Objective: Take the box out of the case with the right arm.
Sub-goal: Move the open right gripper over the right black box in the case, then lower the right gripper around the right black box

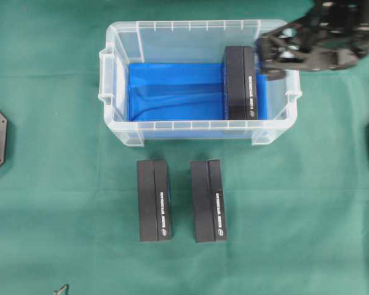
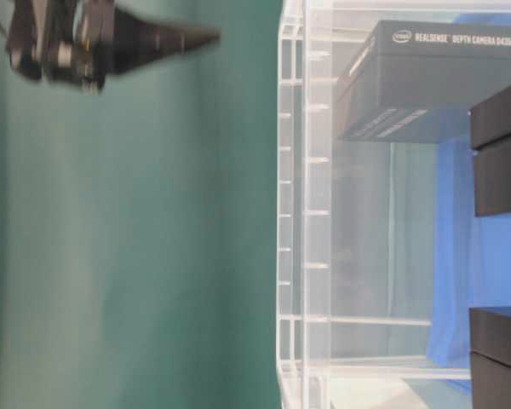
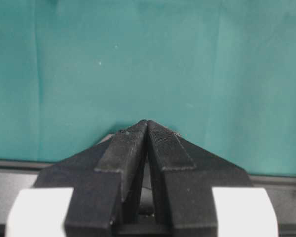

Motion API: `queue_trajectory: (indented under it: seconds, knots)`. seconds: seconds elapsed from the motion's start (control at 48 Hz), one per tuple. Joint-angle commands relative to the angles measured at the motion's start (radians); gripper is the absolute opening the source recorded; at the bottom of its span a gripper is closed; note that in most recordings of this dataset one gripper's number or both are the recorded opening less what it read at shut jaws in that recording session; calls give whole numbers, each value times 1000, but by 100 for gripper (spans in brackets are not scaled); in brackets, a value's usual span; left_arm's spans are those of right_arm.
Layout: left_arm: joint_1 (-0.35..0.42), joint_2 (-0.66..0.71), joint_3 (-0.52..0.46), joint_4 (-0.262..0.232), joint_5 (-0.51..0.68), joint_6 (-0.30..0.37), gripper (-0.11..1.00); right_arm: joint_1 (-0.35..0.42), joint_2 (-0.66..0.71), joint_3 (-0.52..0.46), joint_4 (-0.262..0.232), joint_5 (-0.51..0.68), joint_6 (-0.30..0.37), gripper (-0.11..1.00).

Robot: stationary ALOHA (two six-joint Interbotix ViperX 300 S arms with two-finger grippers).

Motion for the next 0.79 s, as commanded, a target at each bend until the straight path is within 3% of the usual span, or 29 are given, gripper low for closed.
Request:
queue_trajectory:
  seconds: [0.0,0.25,0.77]
  knots:
    - [2,0,-11,3,-3,0,0,11,43,-86,-2,-8,-5,89]
    - [2,-6,-11,3,-3,0,0,20,152,-210,0,0,-9,89]
    - [2,-6,-11,3,-2,0,0,20,158,-210,-3,34,-8,89]
